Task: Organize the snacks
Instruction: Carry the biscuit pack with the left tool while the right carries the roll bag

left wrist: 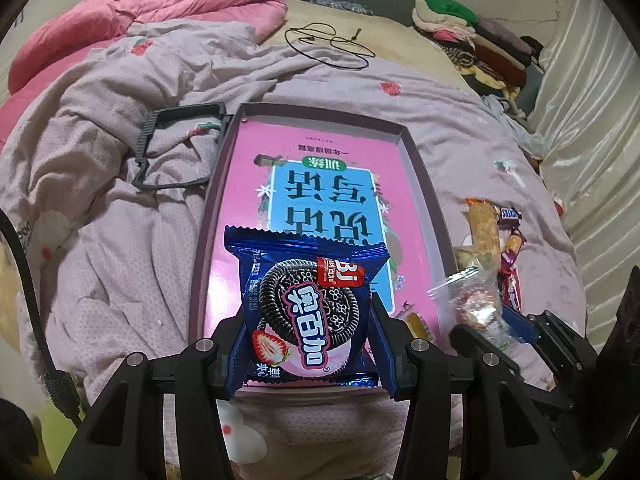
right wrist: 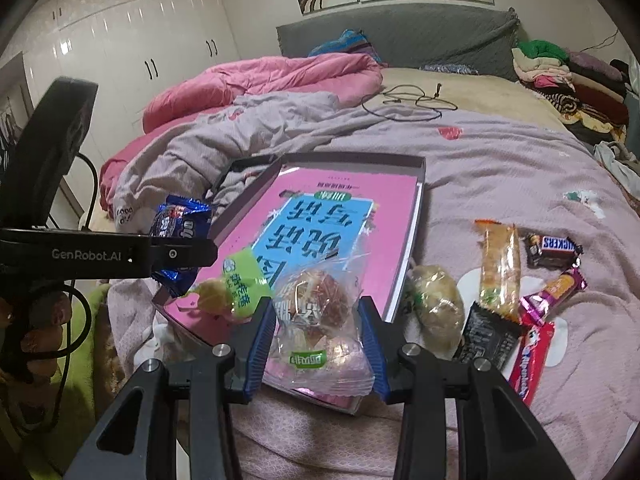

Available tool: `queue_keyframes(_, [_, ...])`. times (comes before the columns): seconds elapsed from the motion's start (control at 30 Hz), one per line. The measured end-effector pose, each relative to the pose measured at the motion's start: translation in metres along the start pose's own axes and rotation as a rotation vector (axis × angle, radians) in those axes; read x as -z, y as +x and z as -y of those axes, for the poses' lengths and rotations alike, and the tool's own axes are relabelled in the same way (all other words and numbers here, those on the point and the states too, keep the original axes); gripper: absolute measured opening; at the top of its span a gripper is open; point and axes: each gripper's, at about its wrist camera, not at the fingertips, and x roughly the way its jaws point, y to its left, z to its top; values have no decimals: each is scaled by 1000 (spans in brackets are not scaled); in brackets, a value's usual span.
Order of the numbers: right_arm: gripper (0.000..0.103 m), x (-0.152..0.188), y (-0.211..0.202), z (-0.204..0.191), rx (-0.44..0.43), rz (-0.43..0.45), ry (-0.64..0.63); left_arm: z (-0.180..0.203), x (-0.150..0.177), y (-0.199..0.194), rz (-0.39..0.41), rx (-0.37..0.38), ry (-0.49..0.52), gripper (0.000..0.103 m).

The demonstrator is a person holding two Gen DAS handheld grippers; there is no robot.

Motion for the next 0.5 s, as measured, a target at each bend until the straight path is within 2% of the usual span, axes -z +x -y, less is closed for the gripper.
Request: queue_keyframes(0.5, [42,4,19,5,46,-35,21,16,13,22,-64,-10,64,53])
